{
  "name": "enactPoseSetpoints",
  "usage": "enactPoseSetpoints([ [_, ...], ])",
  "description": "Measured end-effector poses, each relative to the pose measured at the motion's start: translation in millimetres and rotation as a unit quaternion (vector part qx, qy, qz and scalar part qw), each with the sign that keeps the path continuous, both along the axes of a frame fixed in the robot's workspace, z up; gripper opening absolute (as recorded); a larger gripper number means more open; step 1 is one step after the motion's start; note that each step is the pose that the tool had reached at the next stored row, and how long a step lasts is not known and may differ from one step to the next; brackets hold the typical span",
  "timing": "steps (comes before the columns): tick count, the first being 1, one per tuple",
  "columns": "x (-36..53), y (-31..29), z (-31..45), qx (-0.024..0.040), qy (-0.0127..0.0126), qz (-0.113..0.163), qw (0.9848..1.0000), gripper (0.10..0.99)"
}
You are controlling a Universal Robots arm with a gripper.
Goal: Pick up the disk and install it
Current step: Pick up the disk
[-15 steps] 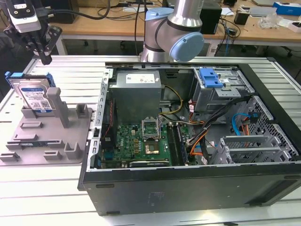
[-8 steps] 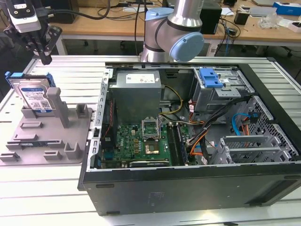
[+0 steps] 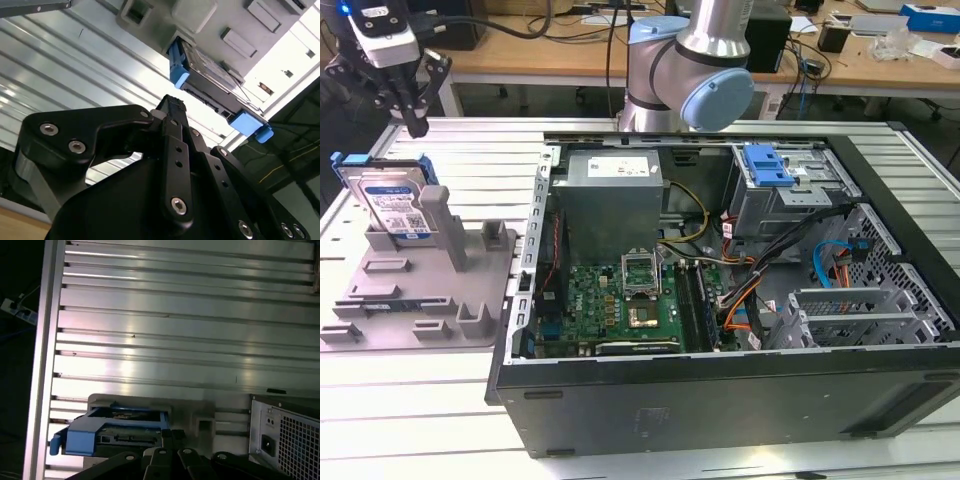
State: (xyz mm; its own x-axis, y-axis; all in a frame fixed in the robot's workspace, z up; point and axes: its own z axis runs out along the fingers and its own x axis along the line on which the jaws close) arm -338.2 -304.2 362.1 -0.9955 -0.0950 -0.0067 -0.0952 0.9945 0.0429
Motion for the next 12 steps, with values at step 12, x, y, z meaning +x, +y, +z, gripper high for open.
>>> enactPoseSetpoints([
  [12, 0.0, 0.0, -0.7, 0.0, 0.0, 0.204, 0.9791, 0.173],
])
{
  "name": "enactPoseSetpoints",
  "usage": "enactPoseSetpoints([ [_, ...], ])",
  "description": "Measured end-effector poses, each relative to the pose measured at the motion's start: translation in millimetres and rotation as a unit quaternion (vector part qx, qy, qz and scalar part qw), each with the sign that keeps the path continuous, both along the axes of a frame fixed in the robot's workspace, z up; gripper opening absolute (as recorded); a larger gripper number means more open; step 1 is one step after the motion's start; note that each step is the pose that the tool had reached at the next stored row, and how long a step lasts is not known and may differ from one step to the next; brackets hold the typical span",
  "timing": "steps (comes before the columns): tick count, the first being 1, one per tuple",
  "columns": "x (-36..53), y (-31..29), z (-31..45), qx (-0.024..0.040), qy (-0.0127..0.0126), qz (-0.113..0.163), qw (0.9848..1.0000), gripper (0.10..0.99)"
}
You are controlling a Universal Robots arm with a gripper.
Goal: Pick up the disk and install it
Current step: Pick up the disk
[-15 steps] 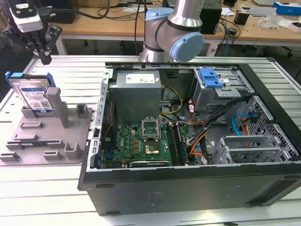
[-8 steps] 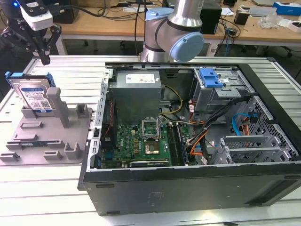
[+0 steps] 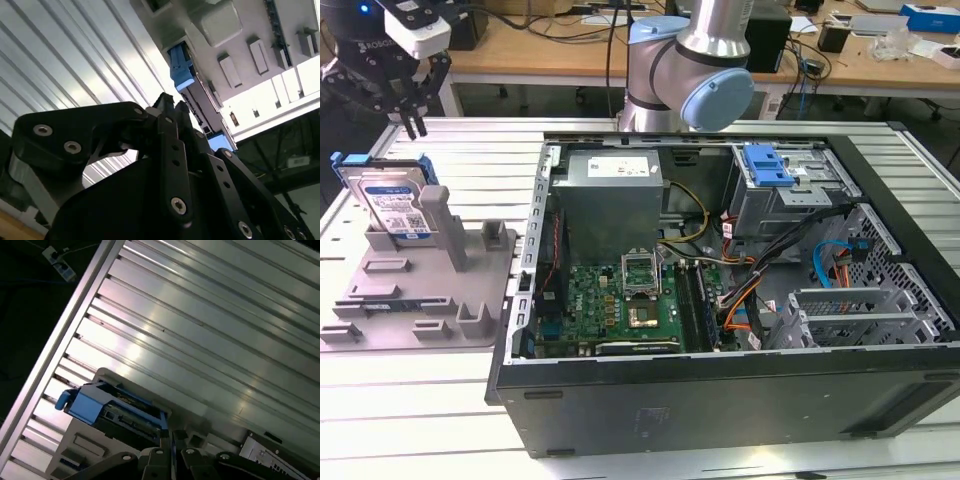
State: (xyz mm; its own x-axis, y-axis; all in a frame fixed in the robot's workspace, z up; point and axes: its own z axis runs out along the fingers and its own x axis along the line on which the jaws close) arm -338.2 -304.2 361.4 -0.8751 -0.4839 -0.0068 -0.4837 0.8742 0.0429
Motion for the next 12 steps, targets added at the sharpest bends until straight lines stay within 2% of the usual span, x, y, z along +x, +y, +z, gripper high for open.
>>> enactPoseSetpoints([
  [2, 0.0, 0.0, 0.0, 0.0, 0.0, 0.024, 0.9997, 0.298],
  [3, 0.0, 0.0, 0.0, 0.0, 0.0, 0.033, 0.9995, 0.298],
  [5, 0.0, 0.0, 0.0, 0.0, 0.0, 0.053, 0.9986, 0.416],
  [6, 0.0, 0.0, 0.0, 0.0, 0.0, 0.062, 0.998, 0.416],
  [7, 0.0, 0.0, 0.0, 0.0, 0.0, 0.071, 0.9974, 0.478],
  [8, 0.0, 0.0, 0.0, 0.0, 0.0, 0.086, 0.9963, 0.545],
  [11, 0.0, 0.0, 0.0, 0.0, 0.0, 0.113, 0.9935, 0.545],
  [12, 0.0, 0.0, 0.0, 0.0, 0.0, 0.128, 0.9918, 0.545],
])
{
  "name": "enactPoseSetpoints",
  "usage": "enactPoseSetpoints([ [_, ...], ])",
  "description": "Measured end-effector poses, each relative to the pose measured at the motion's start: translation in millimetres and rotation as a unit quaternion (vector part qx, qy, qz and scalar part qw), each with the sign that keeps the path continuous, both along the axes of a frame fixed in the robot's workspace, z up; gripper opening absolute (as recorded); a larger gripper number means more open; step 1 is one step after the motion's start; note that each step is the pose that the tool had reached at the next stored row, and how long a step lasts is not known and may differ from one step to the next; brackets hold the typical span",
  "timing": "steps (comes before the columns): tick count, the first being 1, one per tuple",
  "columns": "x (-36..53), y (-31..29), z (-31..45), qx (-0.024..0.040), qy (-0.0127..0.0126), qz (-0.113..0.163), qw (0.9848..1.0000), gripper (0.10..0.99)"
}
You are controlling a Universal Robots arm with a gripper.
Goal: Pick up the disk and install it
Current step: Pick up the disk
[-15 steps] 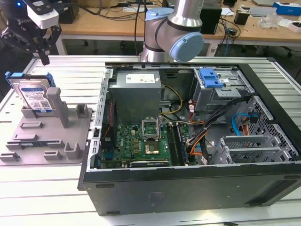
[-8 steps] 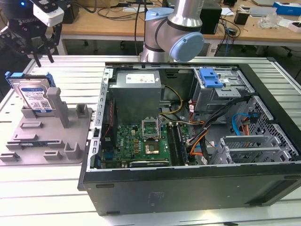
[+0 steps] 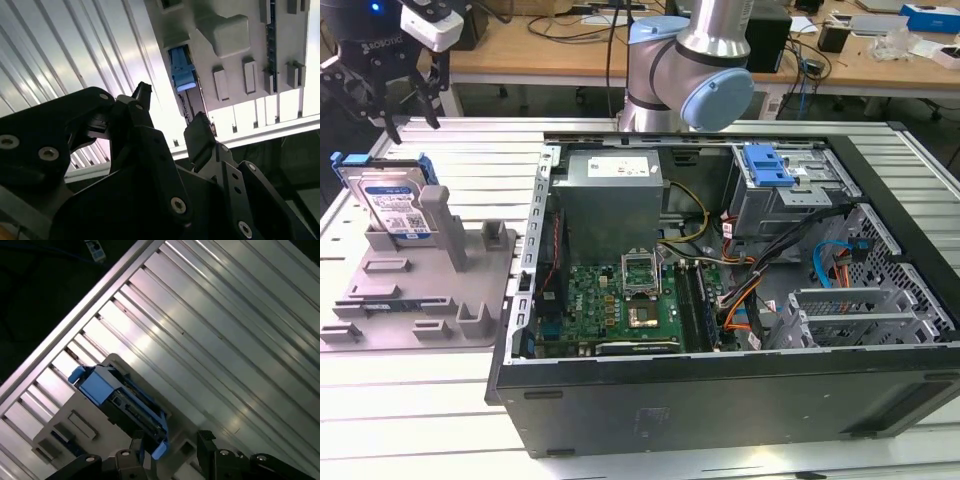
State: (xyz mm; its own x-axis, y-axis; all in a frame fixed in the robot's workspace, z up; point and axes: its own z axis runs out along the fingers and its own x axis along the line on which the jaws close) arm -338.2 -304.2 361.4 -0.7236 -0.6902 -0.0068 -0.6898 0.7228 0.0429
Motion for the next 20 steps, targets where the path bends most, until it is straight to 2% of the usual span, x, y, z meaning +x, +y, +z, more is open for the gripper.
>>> enactPoseSetpoints([
  [4, 0.0, 0.0, 0.0, -0.0001, 0.0, 0.037, 0.9993, 0.545],
  [7, 0.0, 0.0, 0.0, -0.0001, 0.0, 0.069, 0.9976, 0.545],
  [8, 0.0, 0.0, 0.0, -0.0004, -0.0001, 0.09, 0.996, 0.545],
  [9, 0.0, 0.0, 0.0, -0.0007, -0.0005, 0.1, 0.995, 0.545],
  [12, 0.0, 0.0, 0.0, -0.0019, -0.0022, 0.122, 0.9925, 0.545],
  [13, 0.0, 0.0, -0.1, -0.0031, -0.0032, 0.135, 0.9908, 0.545],
  [15, 0.0, 0.0, -0.1, -0.0047, -0.0041, 0.147, 0.9891, 0.545],
  [16, 0.0, 0.1, -0.1, -0.0077, -0.0048, 0.163, 0.9866, 0.545],
  [17, 0.0, 0.0, -0.1, -0.012, -0.0042, 0.18, 0.9836, 0.545],
  [18, 0.0, 0.0, -0.3, -0.0152, -0.0039, 0.2, 0.9796, 0.545],
  [19, 0.0, 0.0, -0.3, -0.0168, -0.0037, 0.214, 0.9766, 0.545],
  [20, 0.0, 0.0, -0.5, -0.0188, -0.0036, 0.231, 0.9728, 0.545],
])
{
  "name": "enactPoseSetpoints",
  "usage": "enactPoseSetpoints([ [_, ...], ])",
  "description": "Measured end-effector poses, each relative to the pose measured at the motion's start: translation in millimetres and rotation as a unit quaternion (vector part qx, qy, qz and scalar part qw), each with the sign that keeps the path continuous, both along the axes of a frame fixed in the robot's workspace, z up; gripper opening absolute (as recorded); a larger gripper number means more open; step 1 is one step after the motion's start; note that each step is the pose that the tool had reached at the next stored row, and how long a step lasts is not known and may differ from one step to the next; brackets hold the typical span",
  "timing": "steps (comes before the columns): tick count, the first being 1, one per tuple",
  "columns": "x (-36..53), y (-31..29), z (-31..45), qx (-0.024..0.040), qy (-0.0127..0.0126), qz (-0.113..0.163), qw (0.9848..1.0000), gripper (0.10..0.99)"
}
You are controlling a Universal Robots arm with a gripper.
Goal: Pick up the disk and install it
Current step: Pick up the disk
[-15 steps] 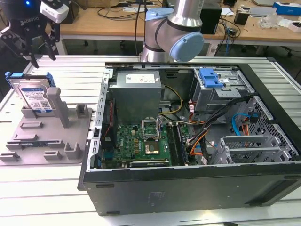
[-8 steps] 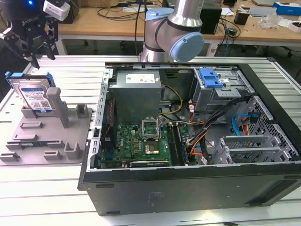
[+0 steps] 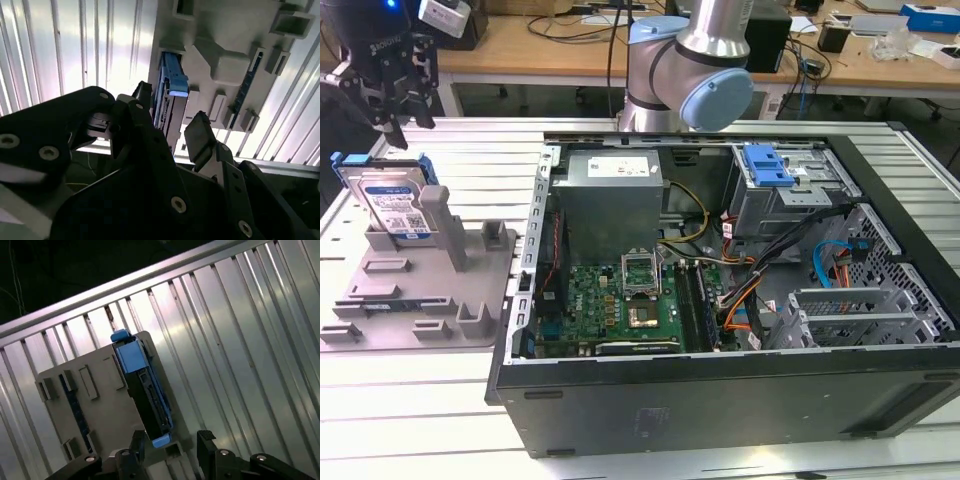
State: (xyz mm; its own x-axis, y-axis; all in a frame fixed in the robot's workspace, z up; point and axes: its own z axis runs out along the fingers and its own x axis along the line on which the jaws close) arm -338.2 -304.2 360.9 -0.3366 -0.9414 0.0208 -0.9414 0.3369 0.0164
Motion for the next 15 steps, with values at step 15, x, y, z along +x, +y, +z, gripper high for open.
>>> enactPoseSetpoints([
  [15, 0.0, 0.0, -3.7, -0.0141, -0.0027, 0.14, 0.99, 0.545],
])
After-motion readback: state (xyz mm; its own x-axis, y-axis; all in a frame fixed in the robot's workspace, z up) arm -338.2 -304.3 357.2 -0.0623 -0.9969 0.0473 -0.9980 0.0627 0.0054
